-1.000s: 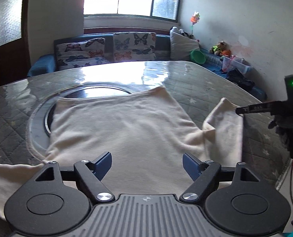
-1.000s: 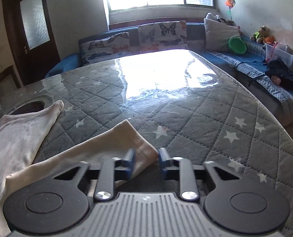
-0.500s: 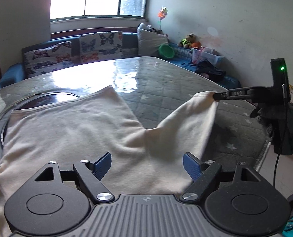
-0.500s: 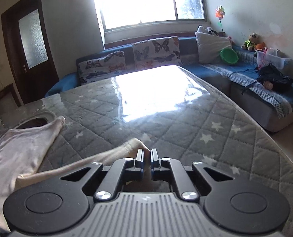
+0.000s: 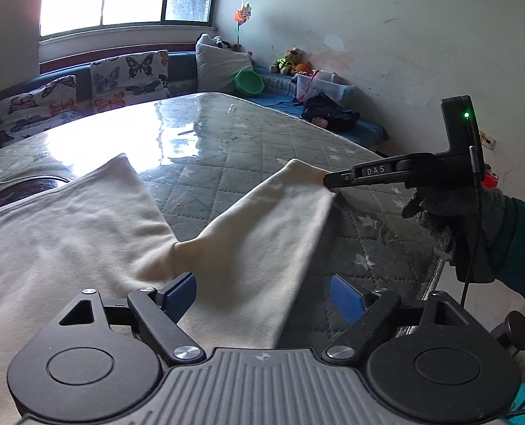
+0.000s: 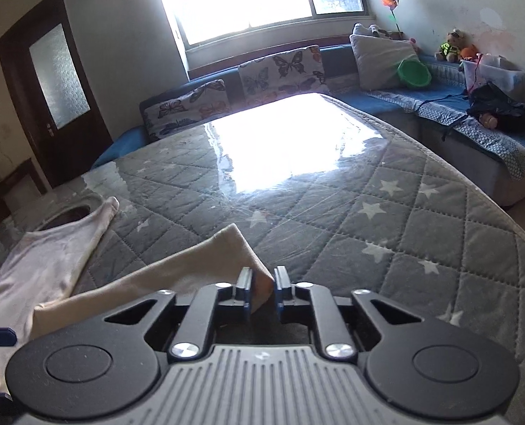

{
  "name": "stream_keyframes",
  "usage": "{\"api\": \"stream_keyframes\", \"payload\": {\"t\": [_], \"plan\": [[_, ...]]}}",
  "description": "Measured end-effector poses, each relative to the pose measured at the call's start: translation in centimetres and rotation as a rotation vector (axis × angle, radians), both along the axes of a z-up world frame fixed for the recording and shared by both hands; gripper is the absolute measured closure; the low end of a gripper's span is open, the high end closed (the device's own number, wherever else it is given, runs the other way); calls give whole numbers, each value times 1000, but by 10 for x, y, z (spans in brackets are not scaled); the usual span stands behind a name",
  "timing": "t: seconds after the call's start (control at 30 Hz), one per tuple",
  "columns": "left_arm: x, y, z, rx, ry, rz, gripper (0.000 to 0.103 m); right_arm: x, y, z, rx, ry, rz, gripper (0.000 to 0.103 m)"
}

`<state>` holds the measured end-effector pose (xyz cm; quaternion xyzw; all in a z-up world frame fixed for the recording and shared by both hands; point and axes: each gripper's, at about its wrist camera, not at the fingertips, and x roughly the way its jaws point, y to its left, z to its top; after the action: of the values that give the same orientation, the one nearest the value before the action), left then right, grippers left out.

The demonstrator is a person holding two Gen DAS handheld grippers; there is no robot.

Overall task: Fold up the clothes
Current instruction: 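Grasp a sleeve cuff with the right gripper and lift it up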

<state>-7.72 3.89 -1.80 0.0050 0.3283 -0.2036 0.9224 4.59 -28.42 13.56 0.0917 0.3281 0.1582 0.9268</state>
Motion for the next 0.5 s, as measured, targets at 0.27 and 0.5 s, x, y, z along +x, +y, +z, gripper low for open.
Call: {"api": "stream_keyframes", "payload": {"t": [0.27, 0.5], "plan": [[11, -1, -3, -16, 5, 26, 15, -15, -12, 29, 91, -77, 12, 98], [31, -2, -8, -72, 18, 34, 12, -31, -17, 47, 119, -117, 17, 98]]}}
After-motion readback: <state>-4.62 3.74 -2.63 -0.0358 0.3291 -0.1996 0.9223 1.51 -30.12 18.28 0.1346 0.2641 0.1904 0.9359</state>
